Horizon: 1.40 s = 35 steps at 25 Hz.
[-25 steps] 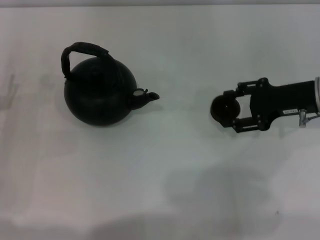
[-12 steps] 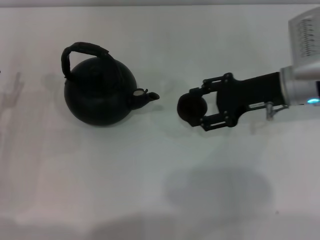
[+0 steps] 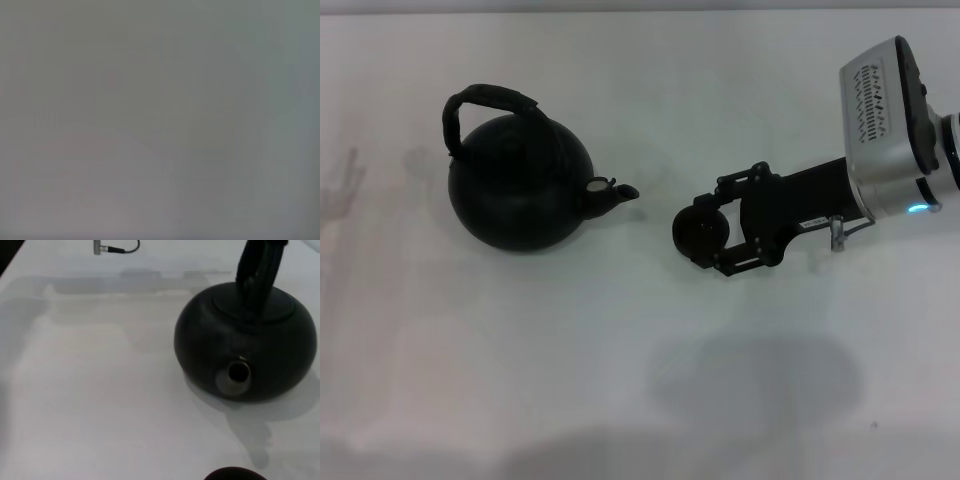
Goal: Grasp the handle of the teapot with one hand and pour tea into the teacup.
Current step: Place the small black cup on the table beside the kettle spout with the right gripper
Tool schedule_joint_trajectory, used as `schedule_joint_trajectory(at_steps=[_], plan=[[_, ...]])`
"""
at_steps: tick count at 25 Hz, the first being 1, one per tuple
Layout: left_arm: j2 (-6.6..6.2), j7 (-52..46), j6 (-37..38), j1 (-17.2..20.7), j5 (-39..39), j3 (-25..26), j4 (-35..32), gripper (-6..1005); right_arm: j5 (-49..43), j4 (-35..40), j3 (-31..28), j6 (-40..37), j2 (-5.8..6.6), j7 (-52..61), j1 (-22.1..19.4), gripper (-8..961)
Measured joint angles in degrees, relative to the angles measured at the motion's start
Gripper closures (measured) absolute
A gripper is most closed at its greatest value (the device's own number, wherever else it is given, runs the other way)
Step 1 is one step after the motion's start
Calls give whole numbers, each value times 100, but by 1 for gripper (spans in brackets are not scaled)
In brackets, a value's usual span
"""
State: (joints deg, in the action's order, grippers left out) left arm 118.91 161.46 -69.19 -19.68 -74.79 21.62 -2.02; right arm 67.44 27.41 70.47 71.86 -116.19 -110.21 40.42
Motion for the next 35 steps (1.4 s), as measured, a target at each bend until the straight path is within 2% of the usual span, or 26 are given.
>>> schedule_joint_trajectory(at_steps=[12,35], plan=[[0,0,1,-5,0,0,-1,139,163,134,588,-390,0,-25,-82,229],[0,9,26,-4,-1,0,-2,138,229,230,686,-539,-2,-37,-209,206]])
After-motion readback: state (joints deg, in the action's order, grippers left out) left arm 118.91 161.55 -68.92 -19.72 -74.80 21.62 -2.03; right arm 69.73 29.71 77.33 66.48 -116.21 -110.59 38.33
